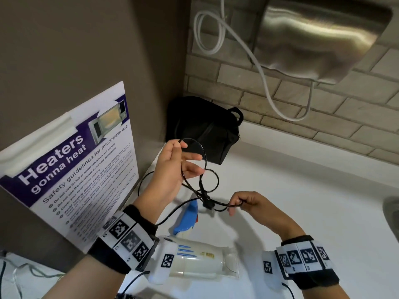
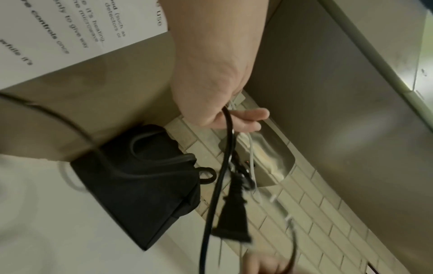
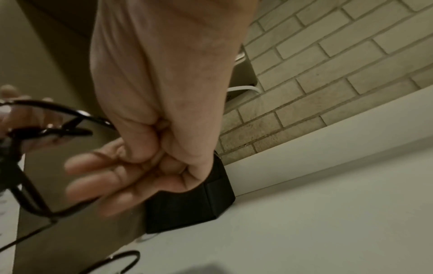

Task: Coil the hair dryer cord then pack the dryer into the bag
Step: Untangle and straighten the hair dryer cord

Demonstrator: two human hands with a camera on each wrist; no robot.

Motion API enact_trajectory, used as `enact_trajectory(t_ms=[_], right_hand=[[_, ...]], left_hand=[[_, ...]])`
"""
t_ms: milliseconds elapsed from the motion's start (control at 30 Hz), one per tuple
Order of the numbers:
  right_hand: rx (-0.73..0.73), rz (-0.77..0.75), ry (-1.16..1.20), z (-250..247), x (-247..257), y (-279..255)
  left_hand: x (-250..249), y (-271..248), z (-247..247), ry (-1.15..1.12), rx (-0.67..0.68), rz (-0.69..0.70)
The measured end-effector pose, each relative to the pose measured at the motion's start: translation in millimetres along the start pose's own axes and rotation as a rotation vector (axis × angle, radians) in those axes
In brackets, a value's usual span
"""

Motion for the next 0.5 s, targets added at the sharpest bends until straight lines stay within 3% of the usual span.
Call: enact_trajectory(t_ms=[200, 367, 500], right_hand=[[0.009, 0.040, -0.290, 13, -20, 6], [-0.016, -0.008, 0.055, 2, 12, -5], [-0.034, -0.052, 0.194, -9, 31, -12]], left_hand=[[-10, 1, 10, -0.077, 0.056, 0.023], [10, 0, 13, 0.082, 0.110, -0.028], [21, 2, 12, 0.155, 0.148, -0.075]])
Point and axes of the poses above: each hand's wrist, its own y-axis towards the middle knuckle, its own z-axis out of the palm, x = y × z, the point moved 10 cm from there along y, towards the middle knuckle, and after that the axes turned 9 degrees about -y, right-handed, at the moved point
